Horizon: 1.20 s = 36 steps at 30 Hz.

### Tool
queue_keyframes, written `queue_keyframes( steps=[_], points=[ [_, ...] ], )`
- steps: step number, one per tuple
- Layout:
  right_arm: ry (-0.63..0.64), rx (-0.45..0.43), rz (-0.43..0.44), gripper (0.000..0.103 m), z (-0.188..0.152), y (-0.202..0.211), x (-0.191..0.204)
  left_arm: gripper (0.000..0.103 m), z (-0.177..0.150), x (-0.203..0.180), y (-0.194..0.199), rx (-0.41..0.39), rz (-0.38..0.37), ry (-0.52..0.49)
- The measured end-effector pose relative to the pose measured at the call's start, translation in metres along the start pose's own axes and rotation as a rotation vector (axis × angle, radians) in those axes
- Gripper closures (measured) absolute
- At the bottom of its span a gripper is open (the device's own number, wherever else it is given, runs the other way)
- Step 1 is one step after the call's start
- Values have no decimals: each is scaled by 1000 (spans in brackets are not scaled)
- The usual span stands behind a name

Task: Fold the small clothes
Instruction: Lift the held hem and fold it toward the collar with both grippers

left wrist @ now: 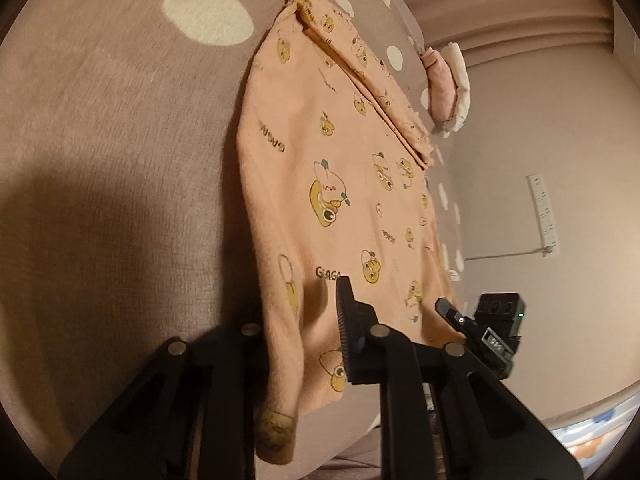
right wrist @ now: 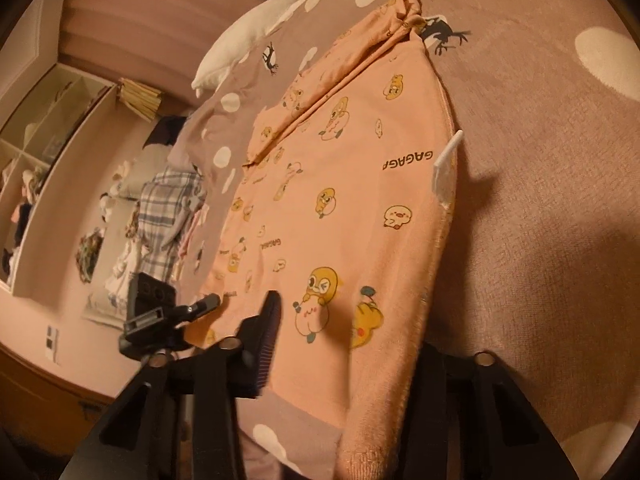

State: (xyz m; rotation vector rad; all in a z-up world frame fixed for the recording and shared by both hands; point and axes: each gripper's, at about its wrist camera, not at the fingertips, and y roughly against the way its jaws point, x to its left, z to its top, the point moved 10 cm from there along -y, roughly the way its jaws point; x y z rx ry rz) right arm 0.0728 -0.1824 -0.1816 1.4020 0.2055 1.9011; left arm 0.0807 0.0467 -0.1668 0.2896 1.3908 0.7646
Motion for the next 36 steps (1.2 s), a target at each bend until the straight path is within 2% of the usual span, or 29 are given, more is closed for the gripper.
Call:
queue_keyframes(
  steps=[3, 9, 14, 17, 22, 25, 28, 32, 36],
  points=[
    [1, -10, -13, 78, 3, -1, -3, 91, 3, -4, 0, -17, 2, -10],
    [40, -42, -9, 85, 5, 4, 4, 92, 5, -12, 5, -43, -97, 12],
    [57, -85, 40, 92, 11, 12, 14, 98, 10, -23, 16, -65, -224, 28],
    [28, -105, 79, 93, 16, 14, 16, 100, 13, -30, 19, -73, -265, 23],
    [-23, -123, 132, 94, 20, 14, 14, 102, 12, -23, 11, -47, -217, 45],
    [-54, -119, 130, 98, 19, 12, 9, 102, 8, -30, 19, -67, -247, 20],
    [3, -138, 113, 98, 16, 17, 20, 103, 6, -47, 32, -98, -309, -33],
    [60, -159, 156, 98, 17, 27, 42, 103, 6, -64, 46, -136, -352, -90],
    [108, -187, 174, 98, 20, 33, 57, 103, 8, -67, 51, -158, -395, -87]
  ],
)
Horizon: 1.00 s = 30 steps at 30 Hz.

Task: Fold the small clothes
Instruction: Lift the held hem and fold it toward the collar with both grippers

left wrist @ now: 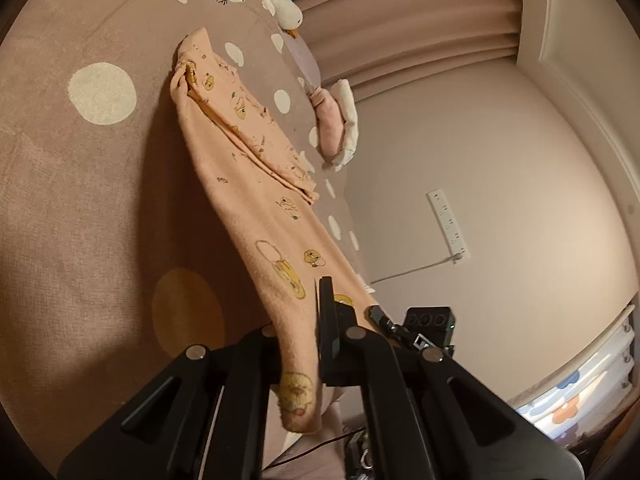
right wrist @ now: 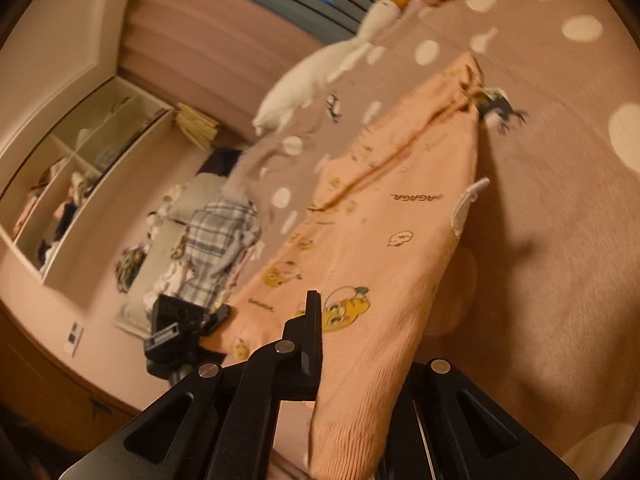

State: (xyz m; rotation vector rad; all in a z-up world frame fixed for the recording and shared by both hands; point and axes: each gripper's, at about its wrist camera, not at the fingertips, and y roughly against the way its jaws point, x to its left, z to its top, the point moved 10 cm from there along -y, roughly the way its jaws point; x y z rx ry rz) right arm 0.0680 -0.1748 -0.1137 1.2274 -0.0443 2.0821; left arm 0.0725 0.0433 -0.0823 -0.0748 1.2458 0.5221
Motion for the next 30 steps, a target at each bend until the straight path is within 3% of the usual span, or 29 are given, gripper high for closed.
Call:
queue_keyframes(
  steps=[7, 15, 20, 30],
  points=[
    [-8, -15, 26, 98, 1, 6, 3, 103, 3, -19, 18, -58, -55, -48],
    [-4, -33, 68, 98, 5, 12, 9, 103, 1, -35, 24, -64, -73, -87],
    [27, -45, 86, 98, 6, 24, 22, 103, -8, -57, 35, -60, -69, -149],
    [93, -59, 118, 98, -3, 61, 52, 103, -44, -98, 65, -64, -135, -203]
  ],
)
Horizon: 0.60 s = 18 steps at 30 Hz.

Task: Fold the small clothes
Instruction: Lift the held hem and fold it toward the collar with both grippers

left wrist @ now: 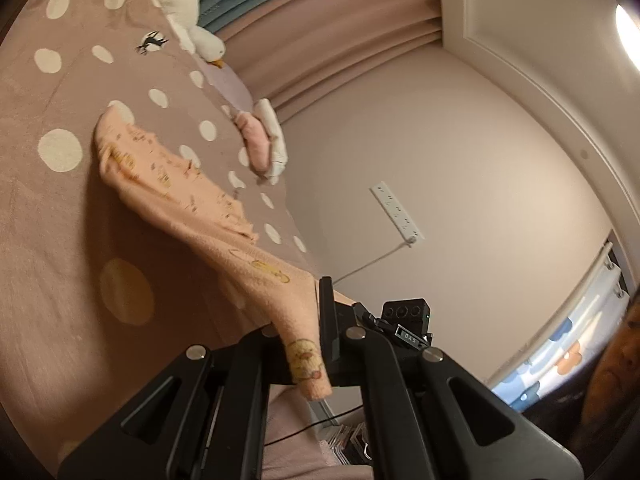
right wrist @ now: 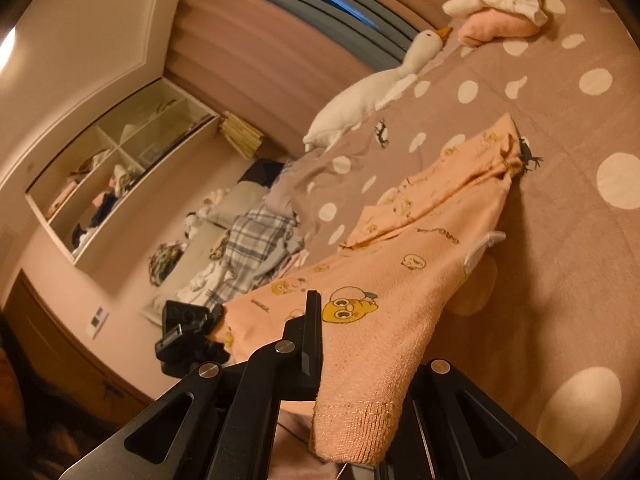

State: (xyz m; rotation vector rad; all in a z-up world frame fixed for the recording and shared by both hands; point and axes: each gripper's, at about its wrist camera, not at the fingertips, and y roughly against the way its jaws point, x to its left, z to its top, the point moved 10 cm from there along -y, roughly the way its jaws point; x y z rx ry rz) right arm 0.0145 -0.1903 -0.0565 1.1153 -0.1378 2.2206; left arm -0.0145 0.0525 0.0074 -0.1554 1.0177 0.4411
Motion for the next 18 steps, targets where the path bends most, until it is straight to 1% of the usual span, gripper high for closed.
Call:
queue_keyframes(
  steps=[4, 8, 11, 15, 18],
  points=[
    [52, -9, 22, 98, 3, 5, 20, 103, -5, -18, 4, 7, -25, -14],
    [66, -24, 46, 98, 8, 7, 28, 103, 2, -22, 1, 3, -31, -22],
    [52, -24, 35, 98, 12, 0, 20, 103, 9, -9, -3, -3, -6, 0],
    [-5, -13, 4, 98, 15, -8, 0, 103, 17, 19, -12, 6, 35, 60],
    [-41, -6, -12, 98, 20, -17, -12, 103, 23, 33, -16, 8, 59, 88]
  ],
)
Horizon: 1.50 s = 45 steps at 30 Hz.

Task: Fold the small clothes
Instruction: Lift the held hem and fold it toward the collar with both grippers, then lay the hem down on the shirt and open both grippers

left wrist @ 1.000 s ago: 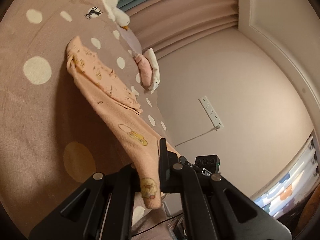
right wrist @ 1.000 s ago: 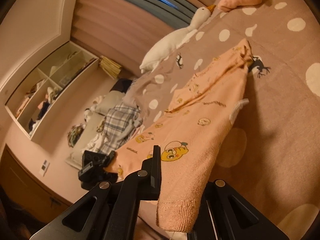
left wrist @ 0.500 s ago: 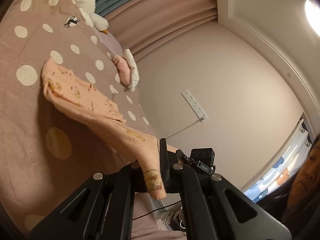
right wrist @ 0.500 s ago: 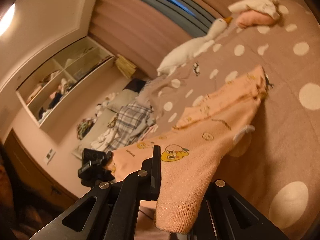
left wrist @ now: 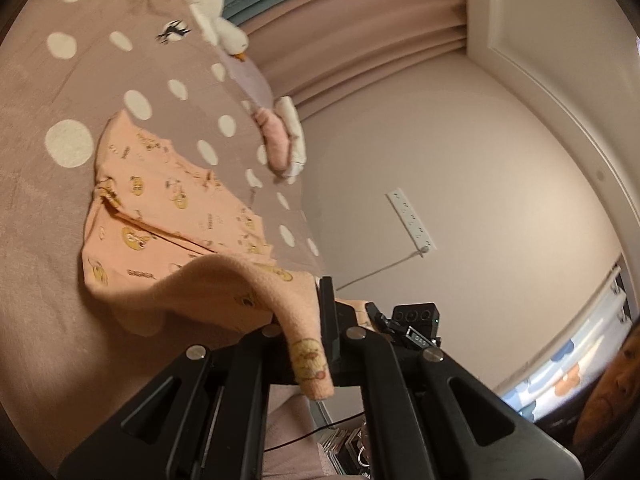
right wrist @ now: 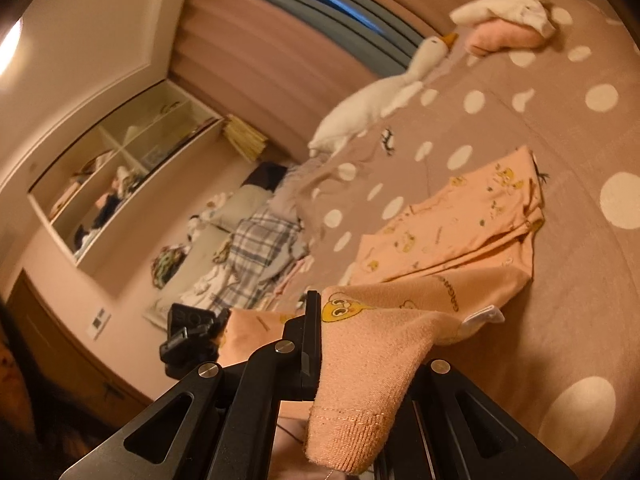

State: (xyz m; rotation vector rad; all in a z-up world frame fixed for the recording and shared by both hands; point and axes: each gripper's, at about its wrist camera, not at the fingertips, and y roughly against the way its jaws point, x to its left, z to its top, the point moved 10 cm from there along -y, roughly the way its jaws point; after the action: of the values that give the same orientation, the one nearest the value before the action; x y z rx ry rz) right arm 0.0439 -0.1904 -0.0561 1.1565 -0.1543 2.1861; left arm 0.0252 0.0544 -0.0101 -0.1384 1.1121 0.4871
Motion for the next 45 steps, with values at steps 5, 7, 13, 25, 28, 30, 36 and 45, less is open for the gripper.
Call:
queue_keyframes(
  steps=[5, 7, 13, 25, 28, 30, 36, 45],
  points=[
    [-36, 2, -25, 98, 13, -9, -14, 103, 23, 17, -8, -23, 13, 37],
    [-54, -1, -41, 98, 23, -14, -22, 103, 35, 22, -11, -33, 13, 46],
    [-93, -12, -81, 98, 48, -29, -43, 103, 66, 42, -32, -34, 31, 68],
    [-189, -4, -180, 98, 101, -71, -98, 103, 137, 106, -71, -55, 132, 139],
    [-208, 23, -213, 98, 112, -86, -112, 103, 145, 130, -87, -38, 184, 166],
    [-235, 57, -231, 98, 115, -98, -126, 102, 147, 148, -96, -24, 218, 198],
    [-330, 154, -349, 98, 102, -120, -173, 102, 146, 200, -114, 32, 329, 299],
    [-561, 147, -258, 51, 117, -115, -196, 48, 173, 229, -112, -24, 341, 479]
  ],
)
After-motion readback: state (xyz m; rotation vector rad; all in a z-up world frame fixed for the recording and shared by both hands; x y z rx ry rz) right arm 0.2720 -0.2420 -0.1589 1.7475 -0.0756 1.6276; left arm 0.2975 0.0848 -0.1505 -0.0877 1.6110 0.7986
